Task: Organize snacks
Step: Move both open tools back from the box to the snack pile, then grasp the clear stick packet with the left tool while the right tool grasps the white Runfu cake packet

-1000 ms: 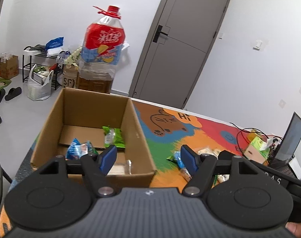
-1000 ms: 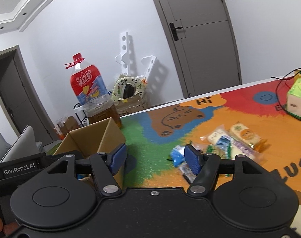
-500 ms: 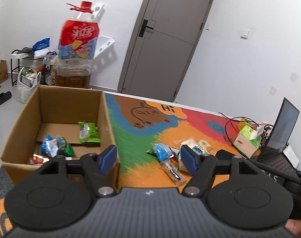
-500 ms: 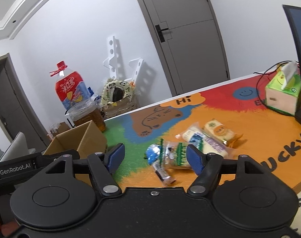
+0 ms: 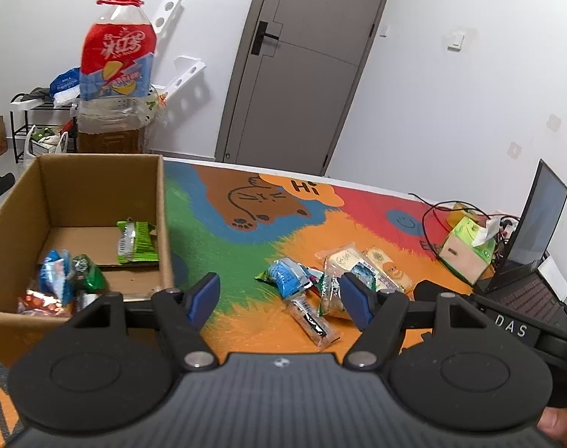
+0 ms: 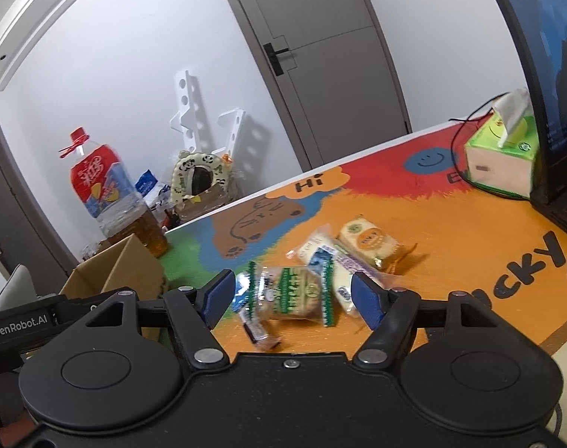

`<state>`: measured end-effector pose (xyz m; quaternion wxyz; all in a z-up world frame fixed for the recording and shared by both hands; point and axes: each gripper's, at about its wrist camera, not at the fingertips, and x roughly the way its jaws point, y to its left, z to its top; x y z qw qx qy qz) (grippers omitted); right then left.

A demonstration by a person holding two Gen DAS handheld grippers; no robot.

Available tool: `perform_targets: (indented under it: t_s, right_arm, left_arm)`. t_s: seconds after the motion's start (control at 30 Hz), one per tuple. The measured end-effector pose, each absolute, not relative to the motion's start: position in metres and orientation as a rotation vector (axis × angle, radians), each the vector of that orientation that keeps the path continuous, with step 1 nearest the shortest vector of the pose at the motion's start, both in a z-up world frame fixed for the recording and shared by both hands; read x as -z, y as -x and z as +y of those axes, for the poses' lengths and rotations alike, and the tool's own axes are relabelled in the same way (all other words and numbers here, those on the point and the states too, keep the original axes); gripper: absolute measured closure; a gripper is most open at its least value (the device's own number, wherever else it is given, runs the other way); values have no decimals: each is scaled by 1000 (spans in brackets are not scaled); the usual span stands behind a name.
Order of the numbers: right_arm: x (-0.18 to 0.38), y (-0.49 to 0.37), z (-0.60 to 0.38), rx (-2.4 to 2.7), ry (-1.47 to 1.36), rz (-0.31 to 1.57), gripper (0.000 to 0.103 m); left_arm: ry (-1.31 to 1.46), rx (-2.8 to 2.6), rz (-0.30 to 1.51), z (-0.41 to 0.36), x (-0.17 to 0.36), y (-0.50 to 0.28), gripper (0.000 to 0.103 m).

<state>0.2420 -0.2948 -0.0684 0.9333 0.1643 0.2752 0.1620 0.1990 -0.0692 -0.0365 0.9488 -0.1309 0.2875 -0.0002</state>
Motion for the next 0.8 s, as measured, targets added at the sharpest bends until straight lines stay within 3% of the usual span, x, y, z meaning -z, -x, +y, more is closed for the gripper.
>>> perform_targets:
  t_s: [0.8]
  right_arm:
    - [104, -294, -317, -298, -369, 646, 34]
  left_arm:
    - [243, 14, 694, -105, 79, -259, 36]
